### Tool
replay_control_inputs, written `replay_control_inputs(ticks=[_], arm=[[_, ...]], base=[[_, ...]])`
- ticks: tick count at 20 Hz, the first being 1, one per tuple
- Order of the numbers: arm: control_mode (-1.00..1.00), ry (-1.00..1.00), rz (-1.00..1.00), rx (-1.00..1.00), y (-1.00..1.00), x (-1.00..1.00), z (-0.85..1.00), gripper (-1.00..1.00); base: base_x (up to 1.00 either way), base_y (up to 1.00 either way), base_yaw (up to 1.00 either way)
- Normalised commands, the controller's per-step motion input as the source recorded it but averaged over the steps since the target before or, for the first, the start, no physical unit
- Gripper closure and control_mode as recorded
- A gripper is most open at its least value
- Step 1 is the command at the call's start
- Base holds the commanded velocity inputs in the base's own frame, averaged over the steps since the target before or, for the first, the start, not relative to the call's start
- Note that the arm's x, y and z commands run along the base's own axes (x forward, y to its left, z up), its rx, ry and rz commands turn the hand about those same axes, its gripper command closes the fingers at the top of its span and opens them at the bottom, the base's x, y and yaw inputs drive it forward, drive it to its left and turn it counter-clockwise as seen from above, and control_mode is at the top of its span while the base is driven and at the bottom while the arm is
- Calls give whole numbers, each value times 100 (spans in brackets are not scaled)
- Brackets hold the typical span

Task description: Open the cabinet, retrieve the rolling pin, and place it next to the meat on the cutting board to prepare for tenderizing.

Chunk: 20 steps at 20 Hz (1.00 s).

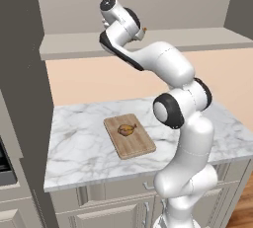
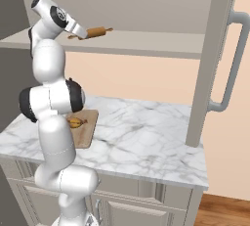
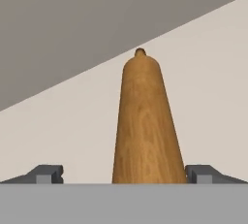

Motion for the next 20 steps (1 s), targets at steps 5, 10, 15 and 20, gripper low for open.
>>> replay_control_inputs(ticks=[5,10,15,20], arm=[[-100,0,0,1,0,8,-26,100],[-100,-1,0,0,0,-4,-6,100],[-100,-11,-1,0,5,-73,0,100],[-100,-4,-4,0,11,-96,0,100]], base=[[0,0,0],[0,0,0],[0,0,0],[0,0,0]])
